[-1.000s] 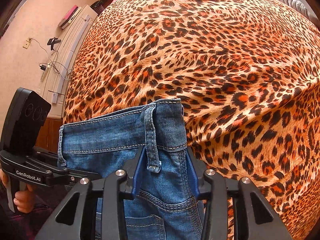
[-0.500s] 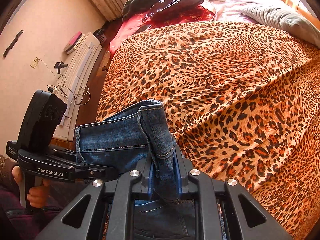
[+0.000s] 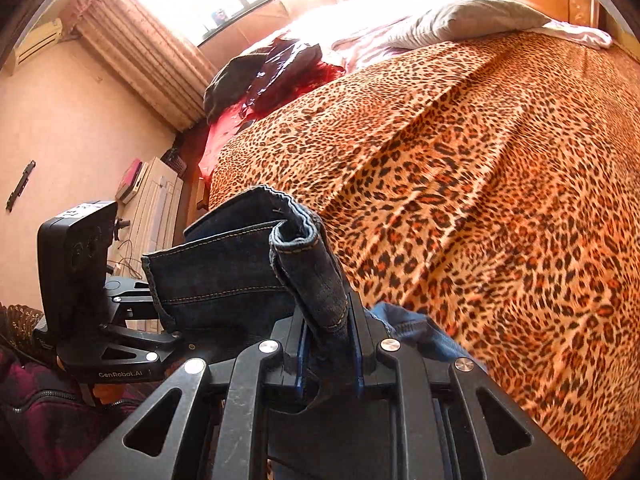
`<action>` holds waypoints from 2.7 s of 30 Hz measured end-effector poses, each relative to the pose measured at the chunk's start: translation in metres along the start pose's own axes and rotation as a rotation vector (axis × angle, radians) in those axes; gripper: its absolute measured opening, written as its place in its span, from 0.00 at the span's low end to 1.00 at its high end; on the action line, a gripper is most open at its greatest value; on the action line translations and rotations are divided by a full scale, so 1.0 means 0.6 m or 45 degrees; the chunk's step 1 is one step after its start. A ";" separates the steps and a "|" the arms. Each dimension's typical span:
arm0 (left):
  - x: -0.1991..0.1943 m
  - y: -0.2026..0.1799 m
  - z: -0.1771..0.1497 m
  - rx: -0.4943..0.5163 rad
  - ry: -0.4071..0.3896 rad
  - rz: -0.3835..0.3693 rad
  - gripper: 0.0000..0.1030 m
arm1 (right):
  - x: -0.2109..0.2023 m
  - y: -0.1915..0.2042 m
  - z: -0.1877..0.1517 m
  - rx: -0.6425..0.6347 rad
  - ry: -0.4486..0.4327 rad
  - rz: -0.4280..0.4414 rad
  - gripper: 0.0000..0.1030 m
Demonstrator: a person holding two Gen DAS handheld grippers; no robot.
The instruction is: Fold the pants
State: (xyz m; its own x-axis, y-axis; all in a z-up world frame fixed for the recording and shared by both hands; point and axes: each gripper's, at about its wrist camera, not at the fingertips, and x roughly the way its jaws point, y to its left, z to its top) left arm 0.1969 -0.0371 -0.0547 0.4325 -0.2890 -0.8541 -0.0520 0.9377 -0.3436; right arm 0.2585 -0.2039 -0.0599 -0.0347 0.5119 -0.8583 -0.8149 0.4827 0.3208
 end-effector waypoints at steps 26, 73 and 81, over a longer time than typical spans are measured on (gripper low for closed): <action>0.034 -0.067 0.021 0.360 0.464 -0.103 0.70 | -0.167 -0.139 -0.432 1.211 -0.464 -0.071 0.63; 0.188 -0.143 0.039 0.448 0.436 0.140 0.71 | -0.108 -0.071 -0.485 1.568 -0.621 -0.159 0.64; 0.260 -0.079 0.132 0.131 0.569 0.017 0.75 | -0.088 -0.118 -0.461 1.627 -0.684 -0.104 0.68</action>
State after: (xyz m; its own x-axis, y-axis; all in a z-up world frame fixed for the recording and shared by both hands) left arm 0.3380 -0.1117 -0.1409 0.0002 -0.3106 -0.9505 0.0447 0.9496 -0.3103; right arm 0.1582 -0.4616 -0.1481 0.4485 0.5182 -0.7282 0.2953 0.6831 0.6680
